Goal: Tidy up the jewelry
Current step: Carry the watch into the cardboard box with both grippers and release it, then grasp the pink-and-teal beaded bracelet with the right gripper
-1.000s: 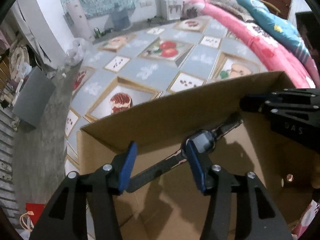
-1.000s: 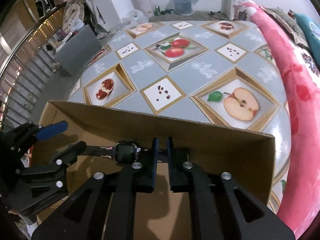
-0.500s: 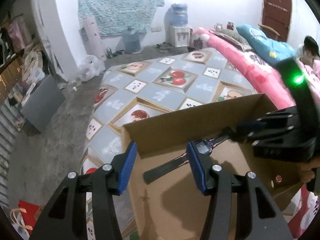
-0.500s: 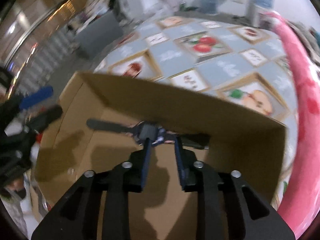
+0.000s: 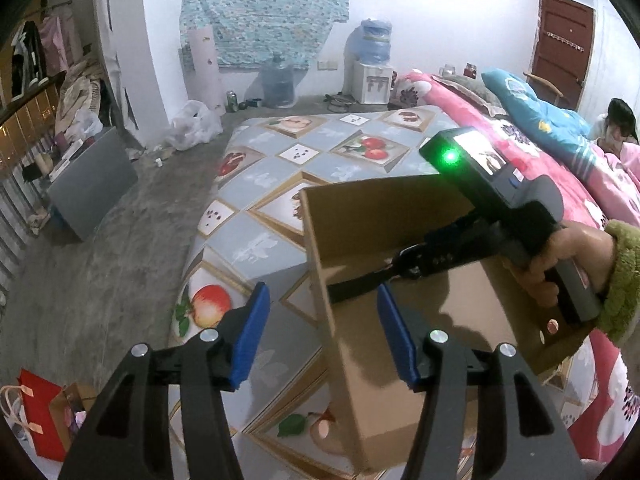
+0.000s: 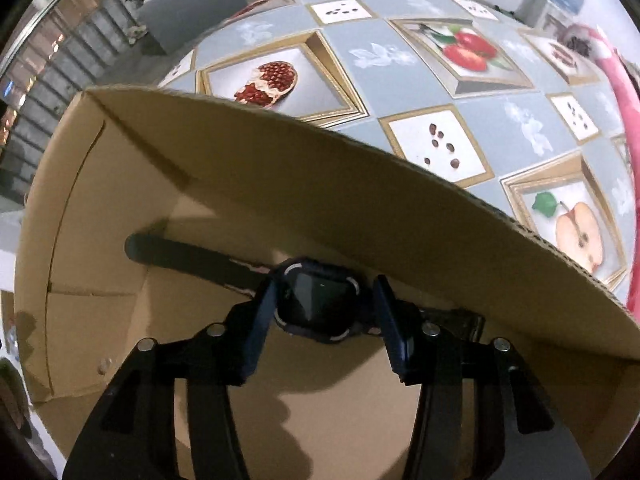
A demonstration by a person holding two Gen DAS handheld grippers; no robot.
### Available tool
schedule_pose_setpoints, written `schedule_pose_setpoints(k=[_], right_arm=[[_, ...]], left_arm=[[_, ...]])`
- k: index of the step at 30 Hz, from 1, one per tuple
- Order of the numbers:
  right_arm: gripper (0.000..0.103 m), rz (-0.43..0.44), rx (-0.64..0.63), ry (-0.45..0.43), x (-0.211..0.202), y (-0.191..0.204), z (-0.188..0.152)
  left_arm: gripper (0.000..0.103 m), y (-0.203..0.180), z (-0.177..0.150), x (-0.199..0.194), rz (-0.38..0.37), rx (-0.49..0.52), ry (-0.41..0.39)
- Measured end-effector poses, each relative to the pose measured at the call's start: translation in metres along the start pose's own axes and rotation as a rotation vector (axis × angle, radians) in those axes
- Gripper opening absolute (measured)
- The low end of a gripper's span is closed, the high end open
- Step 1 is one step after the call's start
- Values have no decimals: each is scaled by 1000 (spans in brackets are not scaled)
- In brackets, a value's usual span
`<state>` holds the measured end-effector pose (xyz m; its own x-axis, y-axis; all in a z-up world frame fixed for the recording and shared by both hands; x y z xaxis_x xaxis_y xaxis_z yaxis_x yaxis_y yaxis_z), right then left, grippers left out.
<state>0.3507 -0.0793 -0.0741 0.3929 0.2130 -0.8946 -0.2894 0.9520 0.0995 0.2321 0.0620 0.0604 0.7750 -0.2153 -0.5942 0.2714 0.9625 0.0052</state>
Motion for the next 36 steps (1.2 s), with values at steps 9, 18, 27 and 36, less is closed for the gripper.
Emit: schedule_pose_setpoints(k=[9,18,27,36], right_arm=[[48,-57,74,5,-7,-20,-1],[50,-1,150,-24,-28,-26,-3],[50,123,94,-362,-170,-12,-18],[51,306,47,-547,-251,11,-134]], left_arm=[[56,11,-10,-14,7,-16,-24],[56,10,-13,-39,-1,-36,-82],[57,8,-43,-77,-24,-84,-138],[57,-12,-111,-78,-50,-112,-84]])
Point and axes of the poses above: each gripper's, at about its wrist camera, not at the fingertips, and x roughly the way its jaws point, y to its left, z to its top, the point moved 6 cm from there along x, roughly the way its jaws point, and after that the axes turned 12 degrees about -y, right-handed, at the moved point
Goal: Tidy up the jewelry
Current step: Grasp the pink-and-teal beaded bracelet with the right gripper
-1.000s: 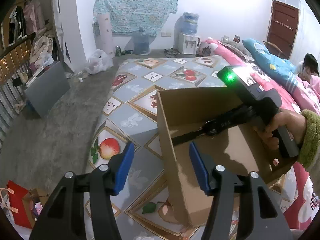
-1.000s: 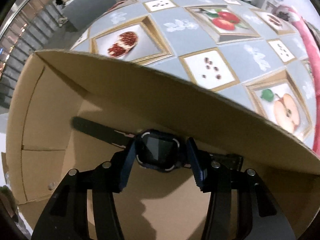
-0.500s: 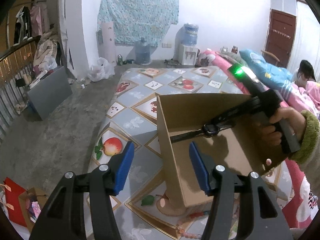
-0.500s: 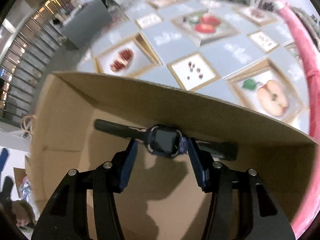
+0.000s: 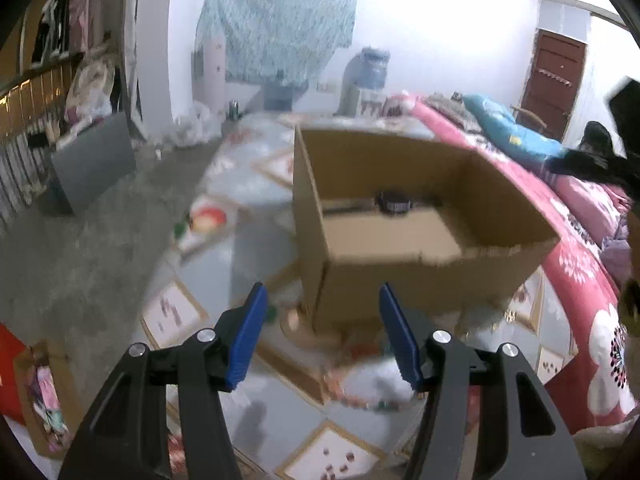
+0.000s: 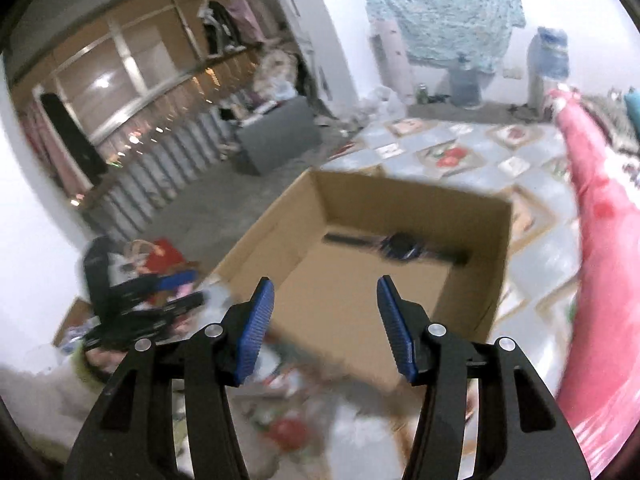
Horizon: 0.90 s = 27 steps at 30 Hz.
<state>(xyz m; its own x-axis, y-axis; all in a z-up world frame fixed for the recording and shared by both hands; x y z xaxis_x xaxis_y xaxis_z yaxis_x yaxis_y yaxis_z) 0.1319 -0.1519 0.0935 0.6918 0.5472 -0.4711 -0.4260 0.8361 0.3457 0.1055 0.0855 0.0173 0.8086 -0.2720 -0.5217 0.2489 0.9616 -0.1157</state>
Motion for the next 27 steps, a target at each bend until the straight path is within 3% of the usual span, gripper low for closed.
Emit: schedule_pose_setpoints(k=[3,6,11,18,27], right_arm=[[47,53,86,16,5,7,-47],[31,134,196,98,28,20,-92],[26,165,344,196,72,38,-146],[24,130,338,261,102,58,-158],[21,18,244,263,105,70,-152]], left_arm=[[56,1,-22,10,4,-27,49],[50,-1,-41,20,20,-22,92],[39,-7,-58,37,41,28,155],[25,-9,-69,54,90,114,206],[19,-10,-82,43,100,99,210]])
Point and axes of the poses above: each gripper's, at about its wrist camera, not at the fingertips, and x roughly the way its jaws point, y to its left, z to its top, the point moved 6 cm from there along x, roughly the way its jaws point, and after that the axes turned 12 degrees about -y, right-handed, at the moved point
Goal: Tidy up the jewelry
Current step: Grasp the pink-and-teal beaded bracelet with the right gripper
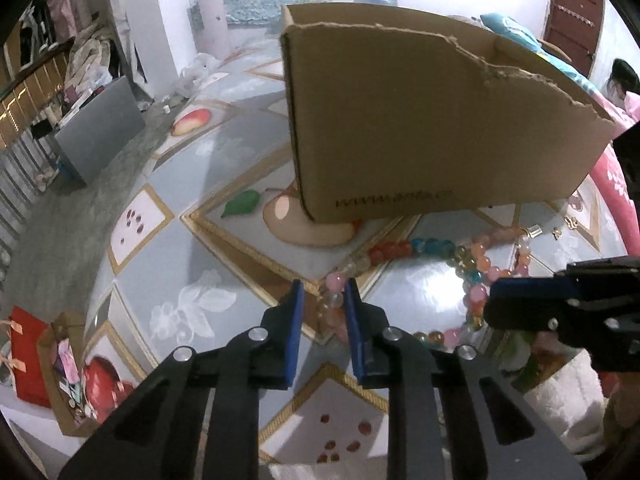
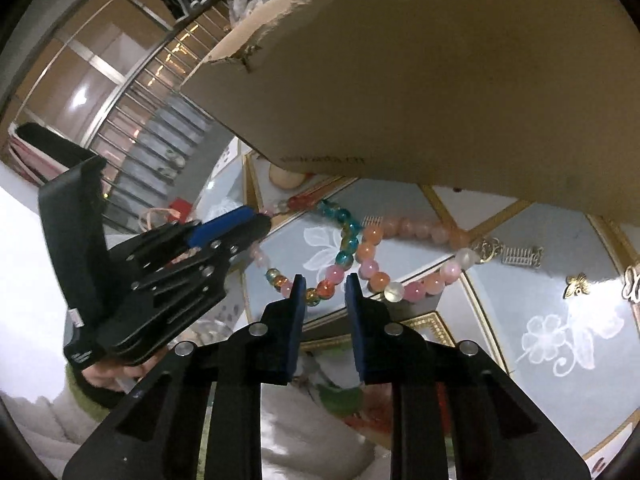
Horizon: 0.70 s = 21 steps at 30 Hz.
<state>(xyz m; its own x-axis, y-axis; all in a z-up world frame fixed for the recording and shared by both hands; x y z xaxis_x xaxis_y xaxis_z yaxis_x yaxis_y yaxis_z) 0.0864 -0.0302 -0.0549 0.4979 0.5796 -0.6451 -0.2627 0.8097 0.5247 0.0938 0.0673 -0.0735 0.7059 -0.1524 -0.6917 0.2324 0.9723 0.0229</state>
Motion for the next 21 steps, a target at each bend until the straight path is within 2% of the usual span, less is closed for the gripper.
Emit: schedule_pose_setpoints(k=[6,12,16,21], right_arm=[[21,-24,-22,0,3,6,-4],[21,-40,-39,-4,18,8,1],[22,-55,-49,-8,23,8,3],[22,-89,-69,-17,30,11,7]], left_arm=[[19,1,-12,-12,-14,-33,4],[19,6,-10,-16,-38,-76,-10],[19,2,-8,-13,-50,-71,4],[19,-2,-10,-10,-26,-44,14]])
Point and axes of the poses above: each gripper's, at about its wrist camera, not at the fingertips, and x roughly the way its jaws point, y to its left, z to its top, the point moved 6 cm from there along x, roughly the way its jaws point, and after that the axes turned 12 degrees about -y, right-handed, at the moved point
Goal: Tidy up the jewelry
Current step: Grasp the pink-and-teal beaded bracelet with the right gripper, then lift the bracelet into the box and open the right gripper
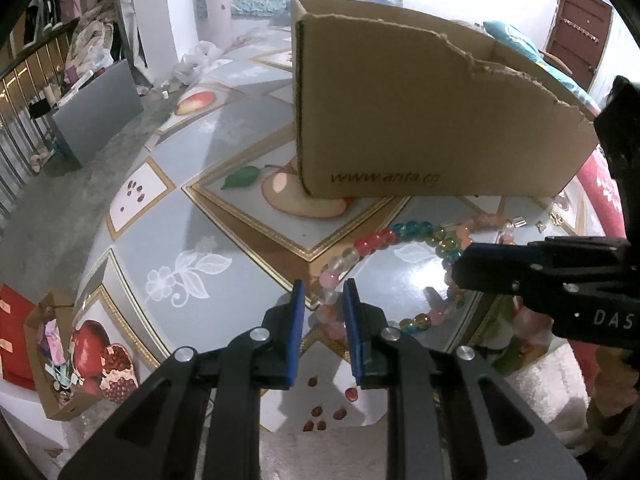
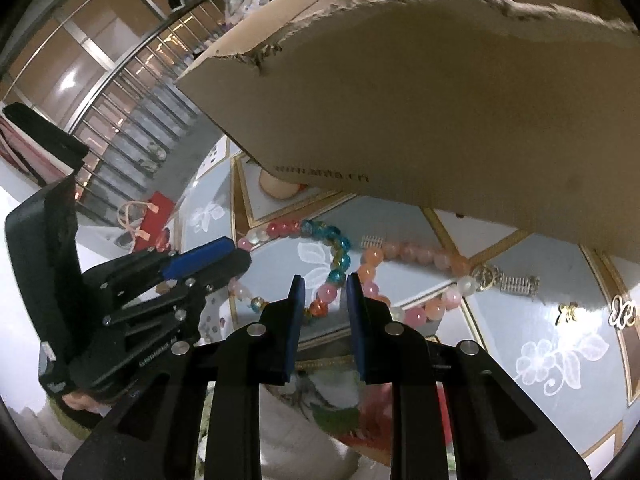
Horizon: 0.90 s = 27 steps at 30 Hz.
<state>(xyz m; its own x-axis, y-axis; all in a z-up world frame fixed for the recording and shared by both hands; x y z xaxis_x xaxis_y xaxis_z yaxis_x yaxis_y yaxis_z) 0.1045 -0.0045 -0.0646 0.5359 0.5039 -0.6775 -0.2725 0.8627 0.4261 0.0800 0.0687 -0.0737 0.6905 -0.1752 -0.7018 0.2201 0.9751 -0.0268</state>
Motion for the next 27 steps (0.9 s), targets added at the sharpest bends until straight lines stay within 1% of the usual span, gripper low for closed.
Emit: schedule_pose_setpoints(k=[5,7,8,9,10,13,15,20,27], right_arm=[[22,-37,-19,-9,8,5,3],[21,-53,-29,-17,10,7,5],[20,-66,-39,-22,12,8,5],[14,-82,-47,-28,13,8,5],[11,-103,-61,-36,14,7,5],[7,-107,-58,-46,13,5,6],[7,-83,-32,-45,12,3,6],[7,-19,17,-57,4,5,10],[7,53,51,-95,-17,15,21]], left_arm=[[19,-4,0,3,33,49,-8],[16,-7,0,3,45,65,-14],[14,-7,0,4,43,63,-17],[11,-7,0,3,40,58,-20],[10,-7,1,4,42,56,-23],[9,-4,3,3,30,39,-33],[9,-3,5,-1,3,13,-42],[9,-4,15,-19,-32,-16,-79],[9,-11,36,-53,-70,-22,-143]])
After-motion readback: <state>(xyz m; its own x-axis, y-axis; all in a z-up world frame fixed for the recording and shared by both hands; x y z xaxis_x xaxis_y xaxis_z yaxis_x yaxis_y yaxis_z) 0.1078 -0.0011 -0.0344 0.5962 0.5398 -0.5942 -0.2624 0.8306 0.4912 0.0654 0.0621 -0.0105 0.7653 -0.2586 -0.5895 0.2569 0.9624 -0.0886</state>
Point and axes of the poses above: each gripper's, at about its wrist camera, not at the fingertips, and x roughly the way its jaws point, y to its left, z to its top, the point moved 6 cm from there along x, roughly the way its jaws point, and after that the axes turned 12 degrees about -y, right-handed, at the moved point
